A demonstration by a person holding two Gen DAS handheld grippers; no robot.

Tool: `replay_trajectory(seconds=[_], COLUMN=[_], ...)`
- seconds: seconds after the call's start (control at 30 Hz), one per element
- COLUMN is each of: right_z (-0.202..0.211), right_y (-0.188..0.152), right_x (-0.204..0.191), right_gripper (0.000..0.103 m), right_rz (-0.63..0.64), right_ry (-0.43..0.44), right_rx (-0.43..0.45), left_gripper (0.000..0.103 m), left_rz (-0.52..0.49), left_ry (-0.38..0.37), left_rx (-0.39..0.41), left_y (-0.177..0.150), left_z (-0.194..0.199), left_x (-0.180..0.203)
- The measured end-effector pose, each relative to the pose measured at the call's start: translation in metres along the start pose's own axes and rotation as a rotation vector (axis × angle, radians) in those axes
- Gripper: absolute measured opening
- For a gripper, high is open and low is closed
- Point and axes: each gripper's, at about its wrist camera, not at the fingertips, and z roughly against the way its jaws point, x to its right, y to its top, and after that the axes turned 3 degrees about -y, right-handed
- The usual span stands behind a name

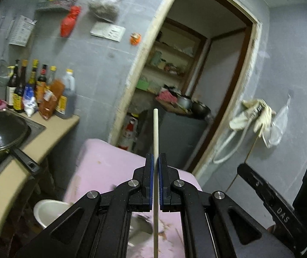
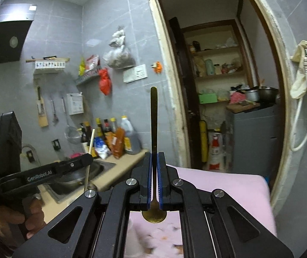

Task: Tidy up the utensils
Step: 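Carry the chopstick and gold spoon over the white caddy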

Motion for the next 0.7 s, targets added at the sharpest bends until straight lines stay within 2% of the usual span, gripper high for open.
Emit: replay_trajectory(seconds=[0.23, 0.43, 0.53, 0.7], right_z=[-0.021, -0.041, -0.048, -0.056], right_y=[-0.002, -0.015, -0.026, -0.043], right_x=[-0.035, -0.055, -0.060, -0.065], right_gripper=[0.002, 0.002, 0.002, 0.002], right_rz=[-0.006, 0.002, -0.008, 0.003], right_ry=[0.057, 0.067, 0.065, 0.054], right_rx=[-0.011, -0.060, -0.093, -0.139], left_gripper=[0.002, 0.002, 0.002, 0.002], left_rz=[0.066, 0.120, 0.135, 0.096], left_ry=[0.084, 0.106, 0.116, 0.139], left_rx=[0.093, 0.131, 0.131, 0.135], left_y=[0.020, 0.015, 0.011, 0.006], left_z=[0.025, 0.027, 0.023, 0.015], left_x=[-0.059, -0.096, -0.108, -0.113])
